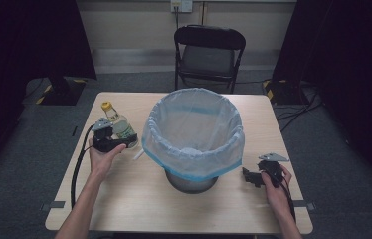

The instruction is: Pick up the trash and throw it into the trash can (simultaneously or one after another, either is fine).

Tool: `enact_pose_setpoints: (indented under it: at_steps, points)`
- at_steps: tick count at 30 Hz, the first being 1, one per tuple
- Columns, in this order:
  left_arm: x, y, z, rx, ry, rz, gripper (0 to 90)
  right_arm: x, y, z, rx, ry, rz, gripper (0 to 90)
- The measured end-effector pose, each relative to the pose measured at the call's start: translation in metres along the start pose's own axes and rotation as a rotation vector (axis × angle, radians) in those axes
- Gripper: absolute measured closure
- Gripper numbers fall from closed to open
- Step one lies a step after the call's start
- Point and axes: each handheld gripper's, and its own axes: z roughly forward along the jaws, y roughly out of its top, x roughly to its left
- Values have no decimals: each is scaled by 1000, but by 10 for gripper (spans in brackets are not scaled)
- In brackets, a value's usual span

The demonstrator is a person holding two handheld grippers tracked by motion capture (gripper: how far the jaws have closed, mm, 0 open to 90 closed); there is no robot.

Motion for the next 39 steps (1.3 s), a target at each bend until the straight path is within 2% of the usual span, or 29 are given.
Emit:
enact_pose_setpoints:
  at_steps: [3,10,13,19,25,27,30,33,39]
  points:
    - [-2,3,-3,-16,0,4,284,0,0,0,0,0,0,131]
    - [-6,16,-14,-75,-29,3,284,0,0,0,0,0,0,132]
    - [-9,20,-18,-82,-20,12,284,0,0,0,0,0,0,131]
    - [-14,26,-22,-110,-32,9,284,0,0,0,0,0,-1,131]
    - [-13,31,-28,-119,-22,7,284,0,0,0,0,0,0,131]
    - [-15,35,-32,-131,-12,24,284,0,0,0,0,0,0,132]
    - [-19,41,-38,-157,-27,29,283,0,0,0,0,0,0,131]
    - [-23,45,-43,-172,-23,48,283,0,0,0,0,0,0,131]
    - [-25,51,-55,-207,-33,51,284,0,0,0,0,0,0,131]
